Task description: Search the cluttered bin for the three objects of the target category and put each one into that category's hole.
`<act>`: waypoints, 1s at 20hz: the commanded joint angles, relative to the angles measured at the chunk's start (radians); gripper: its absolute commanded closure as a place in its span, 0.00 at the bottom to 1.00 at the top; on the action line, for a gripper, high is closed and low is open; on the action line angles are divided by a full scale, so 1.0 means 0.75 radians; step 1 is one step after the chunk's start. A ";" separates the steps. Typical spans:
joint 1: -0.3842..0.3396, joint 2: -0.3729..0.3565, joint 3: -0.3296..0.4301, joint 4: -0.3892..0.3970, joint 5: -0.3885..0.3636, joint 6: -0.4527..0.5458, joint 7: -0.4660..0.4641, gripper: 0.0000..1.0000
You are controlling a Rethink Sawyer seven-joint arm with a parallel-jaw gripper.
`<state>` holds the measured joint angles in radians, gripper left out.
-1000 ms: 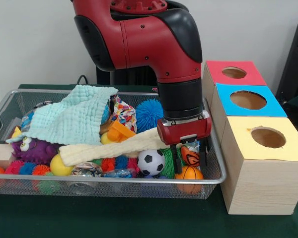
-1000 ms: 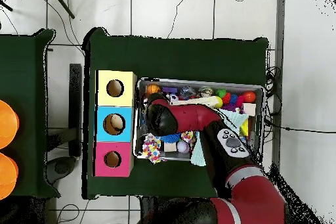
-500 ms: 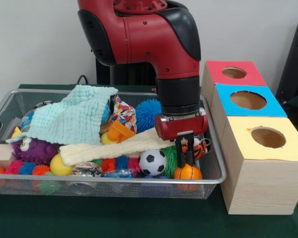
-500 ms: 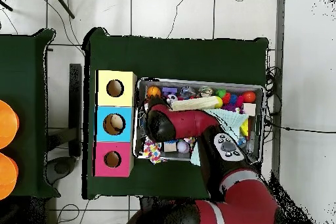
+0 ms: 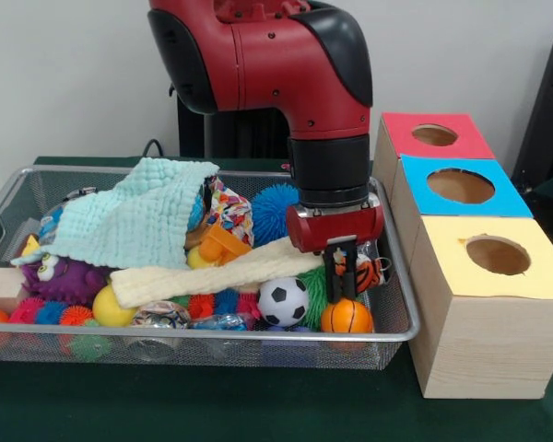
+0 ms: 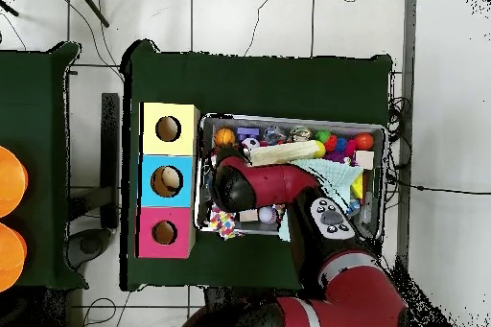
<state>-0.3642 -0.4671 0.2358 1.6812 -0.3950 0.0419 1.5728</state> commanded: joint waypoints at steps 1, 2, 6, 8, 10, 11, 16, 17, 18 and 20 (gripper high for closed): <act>-0.002 0.009 -0.026 0.133 -0.005 0.101 0.167 1.00; -0.004 0.006 -0.024 0.135 -0.005 0.104 0.166 1.00; -0.006 -0.024 -0.017 0.148 0.008 0.140 0.159 1.00; -0.008 -0.036 -0.014 0.153 0.015 0.153 0.158 1.00; -0.009 -0.045 -0.011 0.155 0.021 0.170 0.154 1.00; -0.008 -0.052 -0.010 0.157 0.025 0.177 0.153 1.00; -0.008 -0.073 -0.005 0.161 0.034 0.203 0.149 1.00; -0.008 -0.080 -0.004 0.162 0.037 0.211 0.148 1.00; -0.008 -0.088 -0.003 0.165 0.039 0.219 0.148 1.00; -0.004 -0.107 -0.003 0.170 0.046 0.233 0.150 1.00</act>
<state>-0.3642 -0.5293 0.2319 1.7417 -0.3944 0.0660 1.5728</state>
